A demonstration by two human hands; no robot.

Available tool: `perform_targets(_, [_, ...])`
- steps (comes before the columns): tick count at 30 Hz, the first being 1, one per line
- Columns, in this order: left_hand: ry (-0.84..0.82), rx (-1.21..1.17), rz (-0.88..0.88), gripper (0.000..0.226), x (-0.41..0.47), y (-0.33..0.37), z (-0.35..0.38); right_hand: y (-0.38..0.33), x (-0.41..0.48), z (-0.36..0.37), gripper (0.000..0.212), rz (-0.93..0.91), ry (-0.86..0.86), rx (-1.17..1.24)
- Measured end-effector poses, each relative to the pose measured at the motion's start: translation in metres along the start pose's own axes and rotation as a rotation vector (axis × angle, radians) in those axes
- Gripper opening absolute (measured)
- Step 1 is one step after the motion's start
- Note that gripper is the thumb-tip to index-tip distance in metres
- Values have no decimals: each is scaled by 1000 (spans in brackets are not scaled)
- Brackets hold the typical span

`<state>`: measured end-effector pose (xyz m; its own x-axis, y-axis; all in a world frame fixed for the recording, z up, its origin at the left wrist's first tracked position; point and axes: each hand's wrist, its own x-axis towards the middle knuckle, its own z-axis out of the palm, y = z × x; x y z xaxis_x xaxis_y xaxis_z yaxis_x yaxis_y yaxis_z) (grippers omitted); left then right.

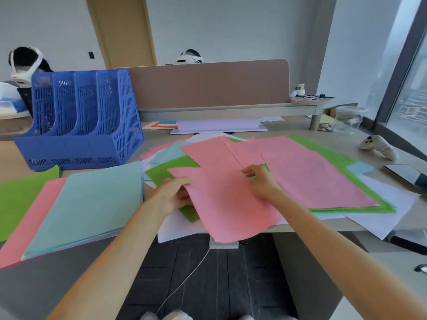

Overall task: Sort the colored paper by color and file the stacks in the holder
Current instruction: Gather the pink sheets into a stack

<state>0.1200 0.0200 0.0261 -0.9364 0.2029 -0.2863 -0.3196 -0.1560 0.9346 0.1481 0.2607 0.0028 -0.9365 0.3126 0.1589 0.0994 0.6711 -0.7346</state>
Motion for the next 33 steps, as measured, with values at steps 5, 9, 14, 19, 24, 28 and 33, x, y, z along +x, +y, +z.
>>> perform_targets(5, [37,180,135,25,21,-2,8,17,17,-19,36,34,195,-221])
perform_targets(9, [68,273,243,31,49,5,10,46,31,-26,68,265,34,-625])
perform_targets(14, [150,307,272,27,78,5,16,36,36,-25,36,107,144,-729])
perform_targets(19, [137,230,249,19,89,9,23,17,41,-37,26,34,153,-866])
perform_targets(24, [92,259,227,30,92,17,30,-15,51,-30,22,-17,164,-526])
perform_targets(28, [24,311,219,31,92,17,39,-42,49,10,44,63,-267,-65])
perform_targets(33, [-38,358,213,30,94,13,46,-34,59,13,23,169,-217,637])
